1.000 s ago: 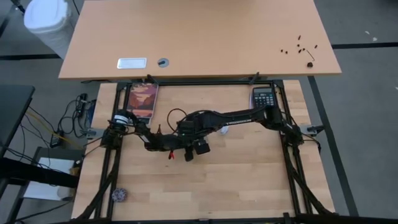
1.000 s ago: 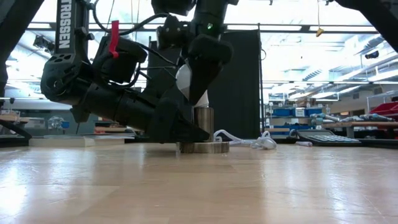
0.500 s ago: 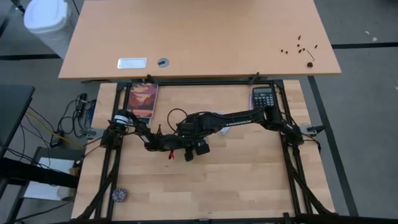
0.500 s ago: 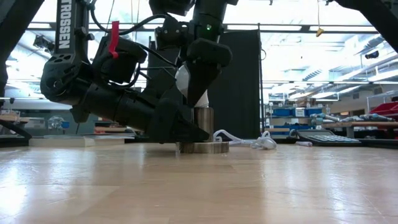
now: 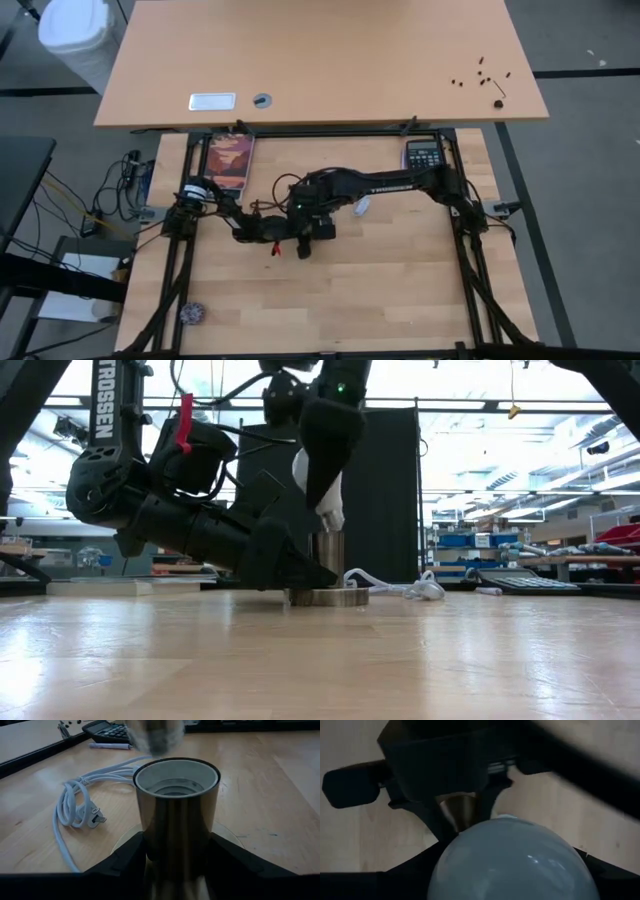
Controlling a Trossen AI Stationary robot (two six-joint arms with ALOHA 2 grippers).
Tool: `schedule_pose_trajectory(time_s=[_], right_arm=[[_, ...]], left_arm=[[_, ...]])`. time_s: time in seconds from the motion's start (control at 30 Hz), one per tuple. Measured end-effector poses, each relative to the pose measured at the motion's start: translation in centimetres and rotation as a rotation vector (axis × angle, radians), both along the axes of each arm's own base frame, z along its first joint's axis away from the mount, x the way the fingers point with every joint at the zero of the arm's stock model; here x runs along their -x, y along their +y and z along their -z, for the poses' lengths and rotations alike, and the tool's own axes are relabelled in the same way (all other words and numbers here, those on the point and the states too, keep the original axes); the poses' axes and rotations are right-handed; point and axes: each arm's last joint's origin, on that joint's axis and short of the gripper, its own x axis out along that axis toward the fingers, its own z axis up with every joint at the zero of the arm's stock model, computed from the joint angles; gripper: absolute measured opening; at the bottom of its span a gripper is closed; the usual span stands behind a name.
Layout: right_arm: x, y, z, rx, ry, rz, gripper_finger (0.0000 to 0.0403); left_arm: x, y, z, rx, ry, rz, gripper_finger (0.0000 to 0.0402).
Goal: Screw lightbulb
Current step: Insert the lightbulb into the lamp
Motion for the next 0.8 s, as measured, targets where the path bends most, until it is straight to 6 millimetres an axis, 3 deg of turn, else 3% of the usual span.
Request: schedule_pose_trajectory(time_s=[0.2,0.33,0.57,0.8], right_arm=[[0.6,0.1,-1.8,-0.037,-0.052,0.008,0.0253],[0.6,0.1,-2.0,-0.060,-0.065,0.019,0.0272],[0.9,0.5,0.2,-0.062,-0.043,0.000,0.0260],[3.0,0.1,0.1,-0.068,-0.178,0.012,0.0271]], left_arm=[[0.0,0.0,0.0,0.000,0.000,0.000,0.0193],[0.0,0.0,0.0,0.000,0.000,0.000,0.0193],[0.0,0.0,0.0,0.002,0.001,-0.001,0.0193],[0.0,0.0,0.0,0.003,0.000,-0.001,0.0193]])
